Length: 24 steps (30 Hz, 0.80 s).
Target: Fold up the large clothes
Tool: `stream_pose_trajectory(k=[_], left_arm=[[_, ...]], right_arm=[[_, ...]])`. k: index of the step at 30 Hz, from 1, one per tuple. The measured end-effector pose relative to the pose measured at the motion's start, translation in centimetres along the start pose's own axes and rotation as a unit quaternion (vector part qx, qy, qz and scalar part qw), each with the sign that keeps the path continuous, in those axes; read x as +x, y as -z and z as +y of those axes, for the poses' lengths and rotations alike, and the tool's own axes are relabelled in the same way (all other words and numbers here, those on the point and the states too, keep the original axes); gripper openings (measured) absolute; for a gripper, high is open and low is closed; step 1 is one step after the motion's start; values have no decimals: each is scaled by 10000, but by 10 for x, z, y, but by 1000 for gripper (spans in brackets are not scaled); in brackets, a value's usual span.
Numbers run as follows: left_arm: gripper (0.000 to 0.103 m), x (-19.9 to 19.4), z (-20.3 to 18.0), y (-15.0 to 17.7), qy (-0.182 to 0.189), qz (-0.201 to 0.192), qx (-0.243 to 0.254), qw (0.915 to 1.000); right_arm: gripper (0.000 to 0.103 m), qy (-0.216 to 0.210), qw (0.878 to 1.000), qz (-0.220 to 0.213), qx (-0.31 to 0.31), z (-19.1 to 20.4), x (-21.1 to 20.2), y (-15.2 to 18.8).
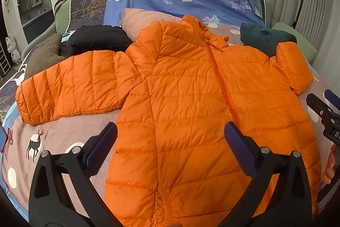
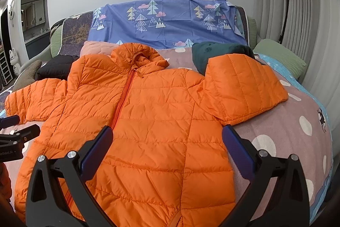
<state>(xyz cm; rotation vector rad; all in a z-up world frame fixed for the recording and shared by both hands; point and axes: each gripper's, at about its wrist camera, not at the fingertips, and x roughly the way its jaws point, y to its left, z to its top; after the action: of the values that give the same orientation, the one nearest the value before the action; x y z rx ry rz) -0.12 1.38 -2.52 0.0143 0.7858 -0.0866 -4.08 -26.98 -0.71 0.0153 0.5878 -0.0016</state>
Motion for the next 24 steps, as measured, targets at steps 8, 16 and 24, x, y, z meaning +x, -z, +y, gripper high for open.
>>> stream_pose_trajectory(k=[8, 16, 24], left_arm=[[101, -3, -4, 0, 110, -60, 82, 9999], [101, -4, -2, 2, 128, -19, 42, 9999], [101, -3, -1, 5, 152, 11, 5, 9999]], right_arm=[[102, -25, 10000, -25, -34, 2, -2, -1], [102, -1, 10000, 1, -4, 1, -3, 1], [102, -75, 9999, 69, 17, 1, -1, 4]])
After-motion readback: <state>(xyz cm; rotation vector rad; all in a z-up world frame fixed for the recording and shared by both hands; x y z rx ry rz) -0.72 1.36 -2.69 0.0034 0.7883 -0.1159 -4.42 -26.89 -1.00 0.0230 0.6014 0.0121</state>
